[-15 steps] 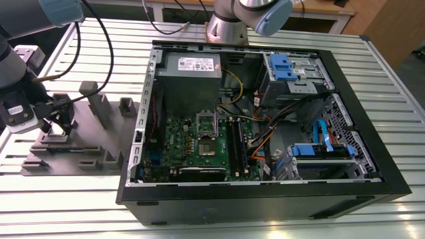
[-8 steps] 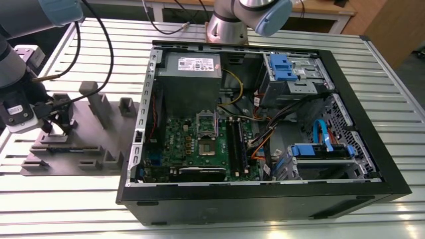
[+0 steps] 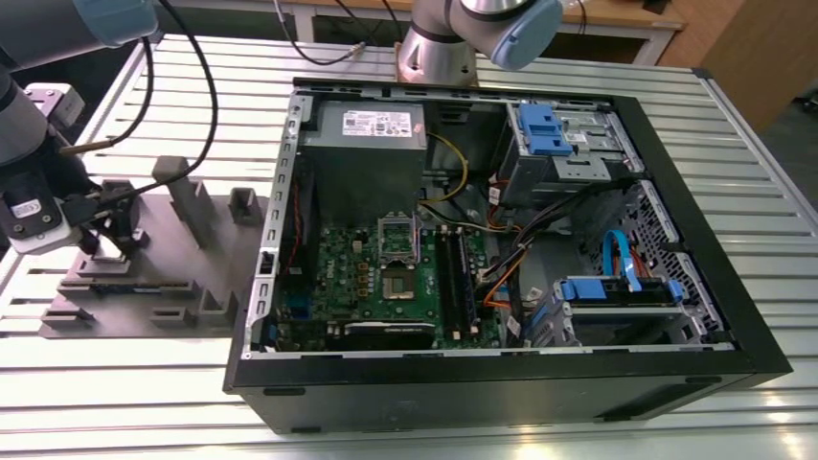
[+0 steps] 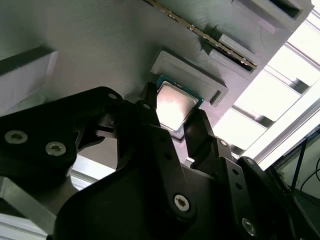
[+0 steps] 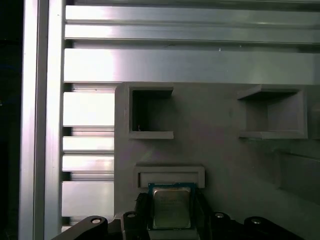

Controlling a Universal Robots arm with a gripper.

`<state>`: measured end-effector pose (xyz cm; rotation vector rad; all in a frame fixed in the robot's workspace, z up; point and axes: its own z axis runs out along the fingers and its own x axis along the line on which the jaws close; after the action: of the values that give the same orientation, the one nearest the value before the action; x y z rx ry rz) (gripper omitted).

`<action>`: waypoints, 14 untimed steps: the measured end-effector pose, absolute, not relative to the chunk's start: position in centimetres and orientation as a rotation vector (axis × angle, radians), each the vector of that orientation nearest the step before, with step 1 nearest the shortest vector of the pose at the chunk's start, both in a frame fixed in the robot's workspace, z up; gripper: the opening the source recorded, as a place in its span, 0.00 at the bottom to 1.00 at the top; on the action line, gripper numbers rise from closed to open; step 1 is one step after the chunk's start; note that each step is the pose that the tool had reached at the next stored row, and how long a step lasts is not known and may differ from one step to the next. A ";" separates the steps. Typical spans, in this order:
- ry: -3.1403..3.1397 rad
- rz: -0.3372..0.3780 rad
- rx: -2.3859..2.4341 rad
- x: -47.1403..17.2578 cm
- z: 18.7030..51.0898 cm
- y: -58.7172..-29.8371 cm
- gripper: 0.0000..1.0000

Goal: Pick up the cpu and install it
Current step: 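Pick up the cpu and move it towards the insertion slot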

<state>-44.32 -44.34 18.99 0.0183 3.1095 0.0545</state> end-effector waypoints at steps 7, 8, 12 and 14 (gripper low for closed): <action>3.110 0.052 0.018 -44.3 19.2 -44.3 0.47; 3.110 0.052 0.018 -44.3 19.2 -44.3 0.47; 3.110 0.052 0.018 -44.3 19.2 -44.3 0.47; 3.110 0.052 0.018 -44.3 19.2 -44.3 0.47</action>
<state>-44.32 -44.34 19.17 0.0184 3.1096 0.0522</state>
